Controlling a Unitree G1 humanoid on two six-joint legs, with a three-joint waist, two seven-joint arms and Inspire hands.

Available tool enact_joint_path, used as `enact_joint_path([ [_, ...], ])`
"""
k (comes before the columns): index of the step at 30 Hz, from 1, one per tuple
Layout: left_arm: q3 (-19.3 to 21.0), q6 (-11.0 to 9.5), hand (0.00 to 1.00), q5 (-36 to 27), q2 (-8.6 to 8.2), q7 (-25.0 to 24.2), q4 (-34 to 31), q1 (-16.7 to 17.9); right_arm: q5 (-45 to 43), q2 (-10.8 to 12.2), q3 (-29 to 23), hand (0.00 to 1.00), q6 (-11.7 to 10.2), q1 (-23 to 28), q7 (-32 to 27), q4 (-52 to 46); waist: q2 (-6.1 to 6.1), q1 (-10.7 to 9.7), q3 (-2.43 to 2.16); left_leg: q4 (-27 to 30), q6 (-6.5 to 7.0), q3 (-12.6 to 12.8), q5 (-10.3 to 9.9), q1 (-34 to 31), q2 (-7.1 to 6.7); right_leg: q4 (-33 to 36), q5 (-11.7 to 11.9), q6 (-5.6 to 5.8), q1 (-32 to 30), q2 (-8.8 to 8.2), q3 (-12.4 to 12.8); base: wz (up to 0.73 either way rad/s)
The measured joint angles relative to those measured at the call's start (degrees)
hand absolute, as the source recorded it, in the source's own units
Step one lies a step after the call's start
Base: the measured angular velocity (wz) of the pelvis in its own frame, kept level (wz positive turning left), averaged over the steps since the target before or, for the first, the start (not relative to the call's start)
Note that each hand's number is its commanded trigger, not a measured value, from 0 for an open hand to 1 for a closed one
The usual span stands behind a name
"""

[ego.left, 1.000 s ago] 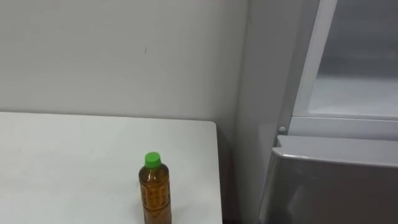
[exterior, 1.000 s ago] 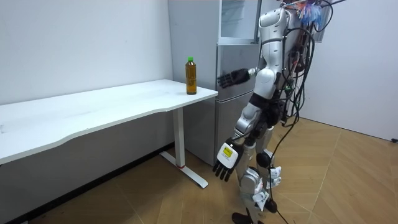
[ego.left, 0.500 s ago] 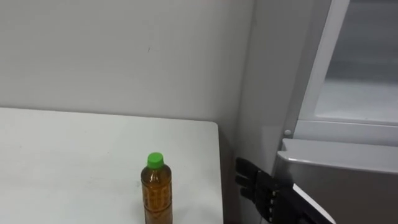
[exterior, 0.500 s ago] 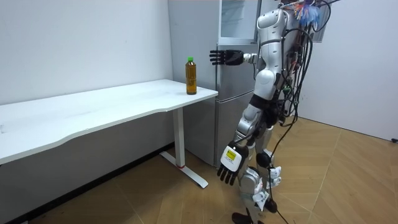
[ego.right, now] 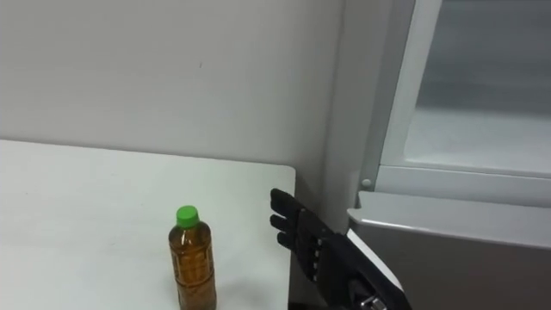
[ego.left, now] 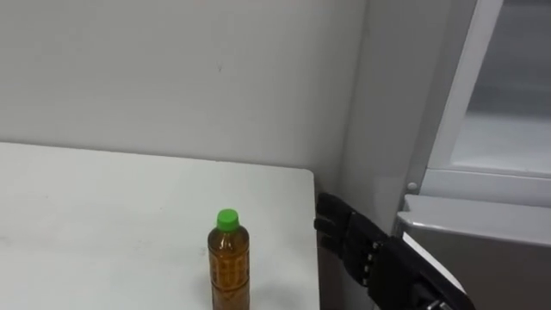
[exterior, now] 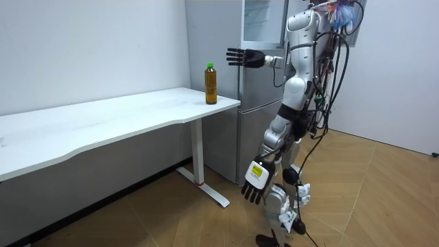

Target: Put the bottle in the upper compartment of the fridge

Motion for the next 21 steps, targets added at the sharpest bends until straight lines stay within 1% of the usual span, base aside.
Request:
enact_joint_path([
  [1, -0.63, 0.00, 0.00, 0.11, -0.13, 0.06, -0.01, -0.06, -0.04, 0.45, 1.13, 0.00, -0.20, -0.28, -0.53, 0.00, 0.25, 0.25, 0.05, 0.00, 0.00, -0.01, 0.00, -0.02, 0.00, 0.03, 0.02, -0.01, 0.01, 0.02, -0.06, 0.00],
  [4, -1.98, -0.01, 0.00, 1.34, -0.24, 0.16, -0.02, -0.62, -0.03, 0.87, 3.56, 0.00, -0.87, -1.54, -1.32, 0.13, 1.07, 0.82, 0.54, 0.03, -0.01, -0.01, 0.00, -0.04, 0.02, 0.00, 0.09, -0.07, 0.06, 0.08, -0.10, 0.00],
  [5, -2.43, -0.02, 0.00, 1.46, -0.26, 0.21, -0.07, -0.80, -0.01, 0.87, 4.39, 0.00, -1.15, -2.17, -1.87, 0.44, 1.33, 1.05, 0.62, 0.00, -0.01, -0.02, 0.00, -0.04, 0.04, 0.00, 0.10, -0.08, 0.06, 0.07, -0.14, 0.00],
  [7, -2.82, -0.03, 0.00, 1.83, -0.24, 0.37, -0.11, -0.80, 0.64, 0.88, 5.50, 0.00, -2.01, -2.56, -2.66, 1.61, 1.48, 1.14, 0.58, -0.12, -0.02, -0.08, 0.00, -0.04, 0.05, 0.01, 0.11, -0.09, 0.10, 0.09, -0.12, 0.00],
  [10, -3.32, -0.03, 0.00, 3.79, -0.46, 1.10, -0.09, -0.67, 2.47, 0.92, 7.08, 0.00, -2.47, -2.59, -4.72, 4.87, 1.42, 1.52, 0.54, 0.00, -0.02, -0.07, 0.00, -0.01, 0.04, 0.01, 0.12, -0.09, 0.18, 0.08, -0.17, 0.00],
  [11, -3.33, -0.03, 0.00, 3.94, -0.61, 1.10, -0.09, -0.66, 2.57, 1.09, 7.59, 0.00, -2.47, -2.63, -5.73, 6.00, 1.23, 1.61, 0.43, 0.02, -0.02, -0.08, 0.00, -0.02, 0.02, 0.02, 0.13, -0.06, 0.17, 0.07, -0.15, 0.00],
  [12, -3.34, -0.03, 0.00, 3.94, -0.71, 1.10, -0.09, -0.44, 2.55, 1.33, 7.99, 0.00, -2.50, -2.82, -6.75, 7.13, 1.45, 1.74, 0.54, 0.03, -0.02, -0.05, 0.00, 0.00, 0.02, 0.03, 0.15, -0.05, 0.18, 0.06, -0.14, 0.00],
  [13, -3.41, -0.02, 0.00, 3.95, -0.72, 1.10, -0.10, -0.25, 2.55, 1.39, 8.25, 0.00, -2.51, -2.99, -7.41, 7.68, 1.42, 1.82, 0.53, 0.06, -0.02, -0.05, 0.00, -0.01, 0.02, 0.05, 0.15, -0.05, 0.18, 0.05, -0.18, 0.00],
  [15, -3.74, -0.02, 0.00, 3.98, -0.71, 1.10, -0.18, -0.31, 2.54, 1.42, 9.28, 0.00, -2.51, -4.38, -9.70, 9.75, 1.35, 1.91, 0.51, 0.07, -0.01, -0.21, 0.00, -0.20, 0.02, 0.12, 0.16, -0.04, 0.17, -0.09, -0.89, 0.04],
  [16, -4.09, -0.01, 0.00, 4.03, -0.72, 1.09, -0.18, -0.56, 2.53, 1.45, 9.84, 0.00, -2.52, -5.43, -11.15, 10.72, 1.36, 2.09, 0.51, 0.01, -0.01, -0.37, 0.00, -0.44, 0.02, 0.12, 0.17, -0.04, 0.13, -0.23, -1.79, 0.10],
  [19, -4.54, 0.00, 0.00, 4.08, -0.72, 1.03, -1.07, -0.57, 1.84, 1.56, 11.12, 0.00, -2.67, -7.49, -14.32, 11.34, 1.33, 2.75, 0.49, 0.20, -0.01, -0.73, 0.01, -0.97, 0.01, 0.13, 0.17, -0.04, 0.16, -0.47, -3.42, 0.15],
  [20, -4.54, 0.00, 0.00, 4.08, -0.72, 1.00, -1.11, -0.63, 1.73, 1.71, 11.64, 0.00, -2.94, -8.28, -15.23, 11.47, 1.33, 2.84, 0.49, 0.27, -0.02, -0.79, 0.04, -1.12, 0.01, 0.12, 0.17, -0.04, 0.20, -0.53, -3.79, 0.18],
  [21, -4.53, 0.00, 0.00, 4.09, -0.72, 0.99, -1.11, -0.63, 1.60, 1.94, 11.70, 0.00, -3.26, -8.64, -15.48, 11.77, 1.16, 2.83, 0.40, 0.27, -0.02, -0.81, 0.04, -1.09, 0.01, 0.11, 0.17, -0.04, 0.28, -0.53, -3.86, 0.14],
])
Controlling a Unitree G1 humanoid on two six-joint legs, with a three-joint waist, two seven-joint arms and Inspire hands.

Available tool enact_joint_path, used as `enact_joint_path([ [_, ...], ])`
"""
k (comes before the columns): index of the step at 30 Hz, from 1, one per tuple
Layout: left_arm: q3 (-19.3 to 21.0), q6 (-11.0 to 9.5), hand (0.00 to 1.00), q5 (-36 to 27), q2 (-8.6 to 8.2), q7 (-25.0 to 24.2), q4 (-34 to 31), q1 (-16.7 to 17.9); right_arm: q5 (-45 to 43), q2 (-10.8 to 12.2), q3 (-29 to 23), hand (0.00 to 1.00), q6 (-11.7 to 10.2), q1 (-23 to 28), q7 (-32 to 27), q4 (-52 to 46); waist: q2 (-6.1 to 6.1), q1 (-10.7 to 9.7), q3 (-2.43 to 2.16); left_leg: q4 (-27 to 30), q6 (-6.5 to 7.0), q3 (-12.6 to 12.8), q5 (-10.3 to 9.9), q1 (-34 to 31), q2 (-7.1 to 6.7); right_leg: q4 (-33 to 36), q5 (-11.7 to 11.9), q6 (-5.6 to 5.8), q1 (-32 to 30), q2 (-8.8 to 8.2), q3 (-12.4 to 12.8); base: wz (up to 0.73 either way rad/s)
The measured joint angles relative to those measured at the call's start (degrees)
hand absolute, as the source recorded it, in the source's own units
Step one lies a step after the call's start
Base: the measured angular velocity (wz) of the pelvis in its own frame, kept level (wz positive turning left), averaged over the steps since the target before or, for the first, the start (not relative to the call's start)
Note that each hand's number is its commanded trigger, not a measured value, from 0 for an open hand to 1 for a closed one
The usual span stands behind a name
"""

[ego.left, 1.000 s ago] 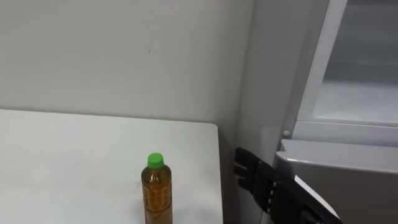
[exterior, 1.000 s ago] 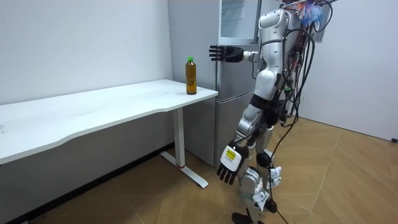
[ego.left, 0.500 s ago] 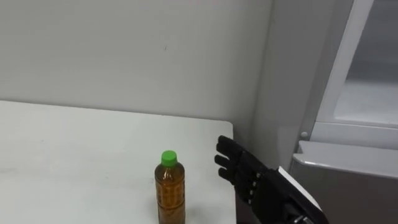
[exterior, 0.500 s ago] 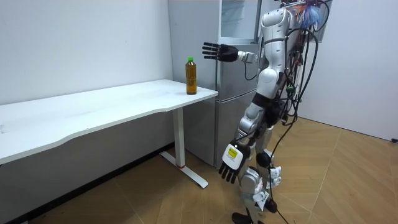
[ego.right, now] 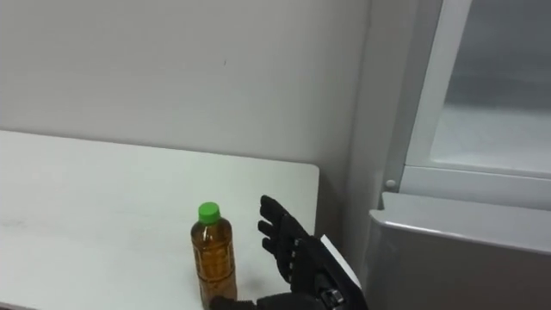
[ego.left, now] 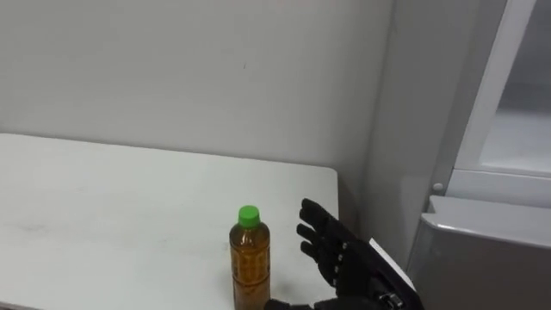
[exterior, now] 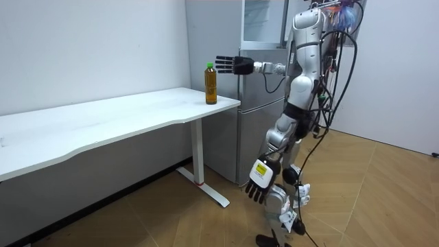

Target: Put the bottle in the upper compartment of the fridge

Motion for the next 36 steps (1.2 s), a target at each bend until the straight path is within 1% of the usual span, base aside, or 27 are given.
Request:
enact_joint_path([
  [1, 0.03, 0.00, 0.00, 0.00, 0.01, 0.00, 0.01, 0.04, -0.10, 0.53, 0.04, 0.00, -0.60, -0.72, -0.76, 0.87, 0.21, 0.10, 0.13, 0.02, 0.00, -0.14, 0.00, 0.13, -0.01, -0.19, 0.00, 0.00, 0.38, 0.00, -0.29, 0.17],
  [3, 0.06, 0.01, 0.00, 0.01, 0.00, 0.00, -0.01, 0.07, -0.15, 1.08, -0.05, 0.00, -1.11, -1.26, -2.61, 1.76, 0.06, 0.16, 0.05, 0.11, 0.00, -0.79, 0.00, 0.12, -0.04, -0.86, 0.07, 0.11, 0.99, 0.00, -0.94, 0.20],
  [5, 0.10, 0.01, 0.00, 0.94, -0.05, -0.03, 0.01, 0.35, -0.50, 1.27, -0.05, 0.00, -1.71, -1.28, -4.93, 2.34, 0.03, 0.45, 0.08, 0.12, 0.00, -1.03, 0.00, 0.24, -0.16, -0.97, 0.08, 0.15, 1.35, -0.02, -1.43, 0.11],
  [7, 0.12, 0.01, 0.00, 2.25, -0.30, -0.02, 0.06, 0.54, -0.53, 1.30, -0.06, 0.00, -2.49, -1.28, -6.93, 3.21, 0.09, 0.75, 0.14, 0.09, 0.00, -1.45, 0.01, 0.30, -0.27, -1.10, 0.08, 0.15, 1.56, -0.07, -1.72, 0.08],
  [10, 0.11, 0.06, 0.00, 2.77, -1.14, -0.03, 0.30, 0.54, -2.09, 1.28, -0.07, 0.00, -2.70, -1.28, -10.79, 3.40, 0.31, 1.17, 0.28, -0.18, 0.05, -2.36, 0.14, 0.29, -0.58, -1.14, 0.06, 0.19, 1.62, -0.22, -2.06, 0.07],
  [12, 0.10, 0.11, 0.00, 3.35, -1.55, -0.03, 0.33, 0.52, -2.31, 1.28, -0.07, 0.00, -3.26, -1.28, -12.81, 3.44, 0.35, 1.29, 0.30, -0.30, 0.09, -2.66, 0.27, 0.19, -0.72, -1.17, 0.04, 0.22, 1.60, -0.31, -2.30, 0.08],
  [14, 0.08, 0.15, 0.00, 3.36, -1.85, -0.01, 0.50, 0.41, -2.57, 1.25, -0.02, 0.00, -4.83, -1.33, -14.95, 4.40, 0.35, 1.59, 0.31, -0.34, 0.11, -2.57, 0.32, 0.17, -0.77, -1.17, 0.02, 0.25, 1.63, -0.35, -2.20, 0.04],
  [16, 0.08, 0.41, 0.00, 3.35, -1.93, 0.02, 0.71, 0.45, -2.56, 1.25, 0.01, 0.00, -5.33, -1.33, -16.57, 5.59, 0.36, 1.64, 0.31, -0.34, 0.13, -2.65, 0.34, 0.20, -0.80, -1.17, 0.01, 0.27, 1.71, -0.37, -2.20, 0.02],
  [19, 0.01, 1.28, 0.00, 3.32, -1.99, 0.03, 1.07, 0.51, -2.55, 1.24, 0.41, 0.00, -5.35, -1.33, -19.02, 6.62, 0.28, 1.62, 0.30, -0.29, 0.23, -2.67, 0.54, 0.26, -0.93, -1.17, -0.01, 0.30, 1.69, -0.50, -2.21, 0.00],
  [24, -0.04, 2.42, 0.00, 3.34, -2.06, -0.07, 1.31, -0.08, -2.61, 1.15, 1.00, 0.00, -5.42, -1.81, -21.56, 9.12, 0.39, 1.71, 0.45, -0.14, 0.28, -2.71, 0.62, 0.06, -0.98, -1.16, -0.01, 0.35, 1.71, -0.70, -2.79, 0.01],
  [25, -0.10, 2.48, 0.00, 3.32, -2.13, -0.10, 1.30, -0.23, -2.61, 1.16, 1.01, 0.00, -5.42, -2.19, -22.12, 10.09, 0.61, 1.64, 0.59, -0.14, 0.28, -2.76, 0.62, -0.07, -0.98, -1.12, -0.01, 0.36, 1.73, -0.87, -3.02, 0.06],
  [28, -0.99, 3.16, 0.00, 3.36, -2.08, -0.22, 0.86, -0.58, -3.45, 1.15, 0.97, 0.00, -5.42, -2.99, -23.61, 11.40, 0.91, 1.60, 0.73, 0.03, 0.33, -3.00, 0.65, -0.46, -1.03, -1.13, -0.02, 0.40, 1.66, -1.04, -3.65, 0.08],
  [32, -1.08, 3.46, 0.00, 4.08, -2.08, -1.38, -0.48, -0.43, -7.84, 1.22, 1.00, 0.00, -5.42, -5.36, -24.35, 16.45, 0.98, 1.67, 0.59, 0.80, 0.36, -4.03, 0.67, -0.69, -1.23, -1.13, -0.07, 0.47, 1.87, -1.04, -4.37, 0.08],
  [36, -1.08, 3.84, 0.00, 4.30, -1.99, -1.41, -2.01, -0.01, -9.14, 1.34, 1.07, 0.00, -5.40, -6.47, -24.99, 18.85, 1.11, 1.75, 0.52, 1.08, 0.39, -4.49, 0.69, -0.99, -1.32, -1.13, -0.08, 0.49, 1.99, -1.08, -5.31, 0.10],
])
